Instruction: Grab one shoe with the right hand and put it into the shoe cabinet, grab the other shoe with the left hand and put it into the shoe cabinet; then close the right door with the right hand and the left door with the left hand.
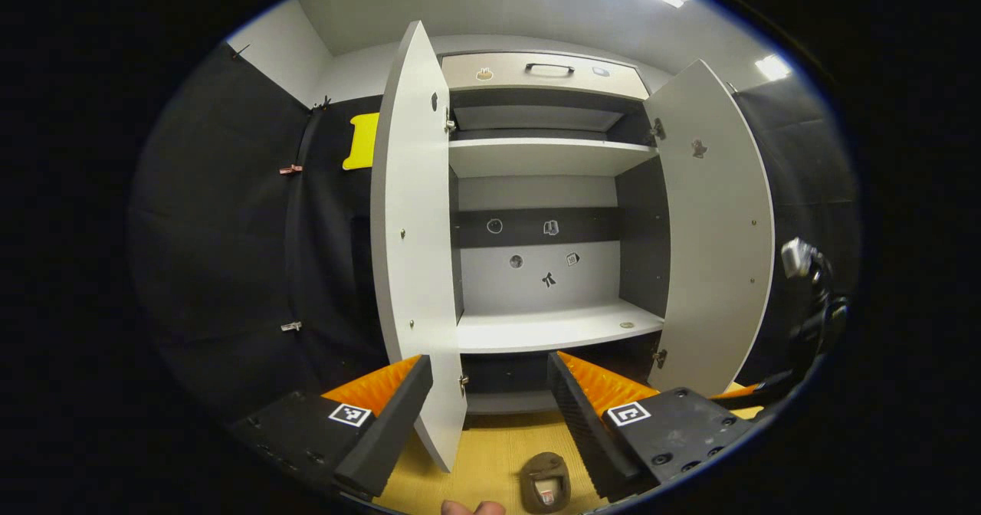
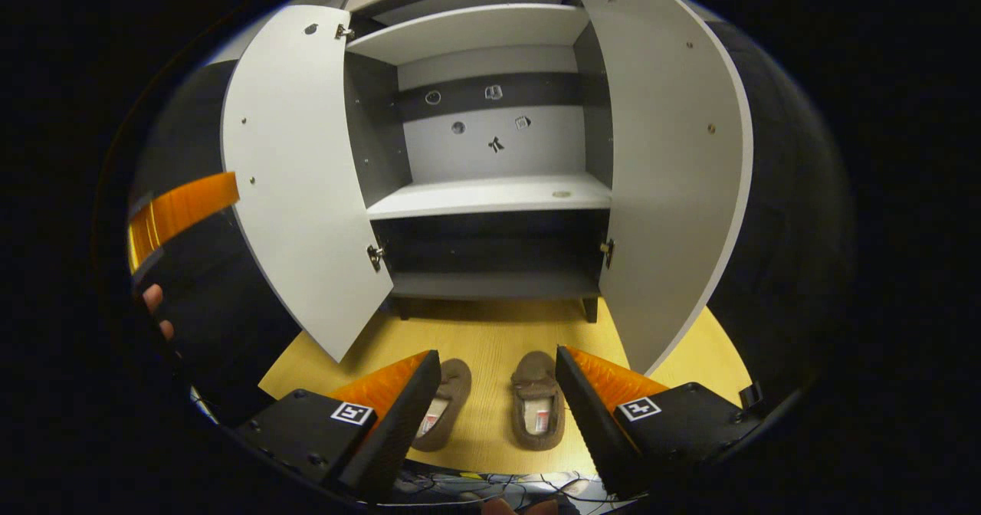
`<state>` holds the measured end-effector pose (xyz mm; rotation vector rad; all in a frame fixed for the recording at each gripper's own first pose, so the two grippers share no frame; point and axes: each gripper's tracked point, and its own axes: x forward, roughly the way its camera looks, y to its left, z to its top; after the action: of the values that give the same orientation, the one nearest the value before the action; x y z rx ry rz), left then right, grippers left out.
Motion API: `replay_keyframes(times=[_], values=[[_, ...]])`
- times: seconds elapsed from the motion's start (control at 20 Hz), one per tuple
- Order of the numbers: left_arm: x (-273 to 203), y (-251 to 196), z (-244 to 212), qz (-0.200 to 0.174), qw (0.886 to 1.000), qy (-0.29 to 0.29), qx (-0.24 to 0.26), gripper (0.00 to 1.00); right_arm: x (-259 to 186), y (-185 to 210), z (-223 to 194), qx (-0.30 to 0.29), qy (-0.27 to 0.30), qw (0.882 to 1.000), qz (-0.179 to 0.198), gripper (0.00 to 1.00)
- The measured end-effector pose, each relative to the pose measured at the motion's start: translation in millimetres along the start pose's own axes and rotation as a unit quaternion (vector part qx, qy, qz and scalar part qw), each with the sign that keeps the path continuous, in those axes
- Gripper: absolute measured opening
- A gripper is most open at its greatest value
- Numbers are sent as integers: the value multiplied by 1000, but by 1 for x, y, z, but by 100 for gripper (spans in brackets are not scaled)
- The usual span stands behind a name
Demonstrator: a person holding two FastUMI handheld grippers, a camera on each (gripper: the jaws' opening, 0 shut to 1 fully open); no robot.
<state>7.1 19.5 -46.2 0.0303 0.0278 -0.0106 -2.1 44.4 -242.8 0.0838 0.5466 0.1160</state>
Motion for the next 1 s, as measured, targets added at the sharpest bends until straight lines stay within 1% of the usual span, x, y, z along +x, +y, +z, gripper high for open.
replay_keyframes(times=[0.1,0.25,0.55,0.65,0.8,0.85,0.9,1.0], values=[[0,-2,-7,-3,1000,8,2,95,20,-5,-31,-1,30,1000,-2,99],[1,2,-18,3,1000,18,1,95,51,-6,-80,5,83,996,6,99],[5,14,-48,11,999,49,0,96,110,-14,-148,43,143,989,-3,98],[6,20,-57,17,998,58,4,95,130,-16,-165,49,157,986,-9,98],[8,28,-68,27,997,70,3,96,160,-24,-180,43,163,985,-26,97],[9,31,-73,31,997,74,1,96,170,-23,-184,46,168,984,-24,97],[9,34,-77,34,996,79,1,96,180,-24,-186,52,171,984,-27,91],[10,38,-87,37,995,92,1,95,198,-29,-182,55,155,986,-37,86]])
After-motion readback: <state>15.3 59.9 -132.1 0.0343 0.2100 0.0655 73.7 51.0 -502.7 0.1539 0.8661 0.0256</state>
